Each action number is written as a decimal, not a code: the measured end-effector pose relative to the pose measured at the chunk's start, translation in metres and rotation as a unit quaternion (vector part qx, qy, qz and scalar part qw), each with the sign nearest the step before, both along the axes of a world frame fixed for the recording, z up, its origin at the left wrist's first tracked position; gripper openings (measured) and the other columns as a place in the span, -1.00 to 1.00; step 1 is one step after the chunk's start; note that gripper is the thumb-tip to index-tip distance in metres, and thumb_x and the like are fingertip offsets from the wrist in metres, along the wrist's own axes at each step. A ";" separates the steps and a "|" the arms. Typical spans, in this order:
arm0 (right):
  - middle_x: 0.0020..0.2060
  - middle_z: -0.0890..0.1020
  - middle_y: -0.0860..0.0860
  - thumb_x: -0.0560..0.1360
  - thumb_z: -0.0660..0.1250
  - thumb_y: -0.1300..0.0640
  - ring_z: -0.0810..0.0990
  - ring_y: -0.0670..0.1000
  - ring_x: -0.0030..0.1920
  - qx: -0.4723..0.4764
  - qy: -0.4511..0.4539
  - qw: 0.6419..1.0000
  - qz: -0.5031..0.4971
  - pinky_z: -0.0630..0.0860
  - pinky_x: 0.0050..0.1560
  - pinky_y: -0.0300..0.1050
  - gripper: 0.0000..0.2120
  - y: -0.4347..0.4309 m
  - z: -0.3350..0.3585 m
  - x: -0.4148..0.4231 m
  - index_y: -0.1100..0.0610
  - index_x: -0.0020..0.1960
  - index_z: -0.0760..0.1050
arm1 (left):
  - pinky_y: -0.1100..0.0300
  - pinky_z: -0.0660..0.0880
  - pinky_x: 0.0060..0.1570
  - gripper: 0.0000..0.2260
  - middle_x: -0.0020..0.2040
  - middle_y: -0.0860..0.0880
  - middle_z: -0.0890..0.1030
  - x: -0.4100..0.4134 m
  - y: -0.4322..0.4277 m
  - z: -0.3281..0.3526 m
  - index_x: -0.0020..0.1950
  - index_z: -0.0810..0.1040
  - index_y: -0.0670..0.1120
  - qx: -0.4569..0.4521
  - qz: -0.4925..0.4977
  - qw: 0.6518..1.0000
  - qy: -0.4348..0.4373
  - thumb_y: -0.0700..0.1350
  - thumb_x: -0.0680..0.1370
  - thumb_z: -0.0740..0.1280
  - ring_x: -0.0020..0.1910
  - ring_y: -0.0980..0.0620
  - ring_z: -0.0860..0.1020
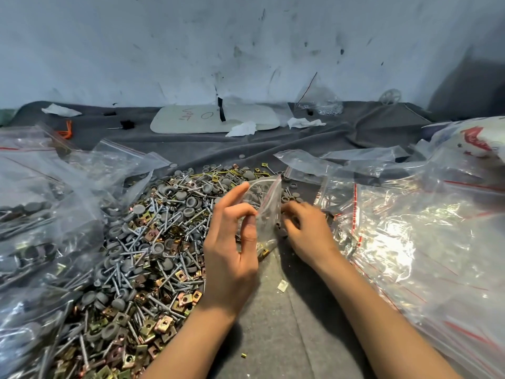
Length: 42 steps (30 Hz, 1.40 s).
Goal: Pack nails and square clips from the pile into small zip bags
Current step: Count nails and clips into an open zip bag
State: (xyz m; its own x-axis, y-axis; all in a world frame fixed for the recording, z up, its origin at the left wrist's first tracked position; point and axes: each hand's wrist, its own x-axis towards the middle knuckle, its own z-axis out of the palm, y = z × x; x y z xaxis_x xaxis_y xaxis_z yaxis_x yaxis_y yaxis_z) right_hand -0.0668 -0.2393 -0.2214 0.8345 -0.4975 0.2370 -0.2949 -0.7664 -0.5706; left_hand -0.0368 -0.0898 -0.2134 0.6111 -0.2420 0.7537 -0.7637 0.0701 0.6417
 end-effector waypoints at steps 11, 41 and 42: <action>0.00 0.66 0.05 0.52 0.31 0.22 0.56 0.09 0.08 0.027 -0.054 0.997 -0.047 0.41 0.16 -0.07 -0.81 0.002 -0.002 0.002 0.15 0.07 0.64 | -0.09 0.49 0.19 -0.90 0.32 -0.02 0.45 0.001 -0.001 -0.001 0.06 0.43 -0.07 0.006 -0.004 1.000 0.004 -0.18 0.57 0.18 0.34 0.08 0.43; -0.02 0.51 0.04 0.44 0.23 0.41 0.49 0.08 0.02 -0.035 -0.319 0.946 -0.031 0.46 0.03 -0.06 -0.76 0.014 0.024 -0.012 0.26 0.05 0.55 | 0.01 0.57 -0.05 -0.92 0.30 -0.02 0.48 -0.001 0.000 0.010 0.02 0.47 -0.08 0.015 0.007 0.999 0.031 -0.18 0.57 0.21 0.14 -0.05 0.56; -0.04 0.51 0.02 0.46 0.25 0.40 0.49 0.07 0.02 -0.026 -0.271 0.962 -0.023 0.44 0.05 -0.06 -0.78 0.012 0.020 -0.011 0.23 0.04 0.55 | -0.05 0.54 -0.13 -0.92 0.30 0.00 0.49 0.000 0.001 0.014 0.02 0.46 -0.06 0.011 0.013 0.999 0.047 -0.20 0.57 0.21 0.07 -0.12 0.58</action>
State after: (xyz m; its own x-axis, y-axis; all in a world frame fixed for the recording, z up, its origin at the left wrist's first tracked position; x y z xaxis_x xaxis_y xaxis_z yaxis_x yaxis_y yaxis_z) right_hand -0.0773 -0.2277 -0.2013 0.5586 -0.5069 0.6565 0.0011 -0.7911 -0.6117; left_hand -0.0367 -0.0885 -0.1991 0.6849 -0.2404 0.6878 -0.7018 0.0361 0.7115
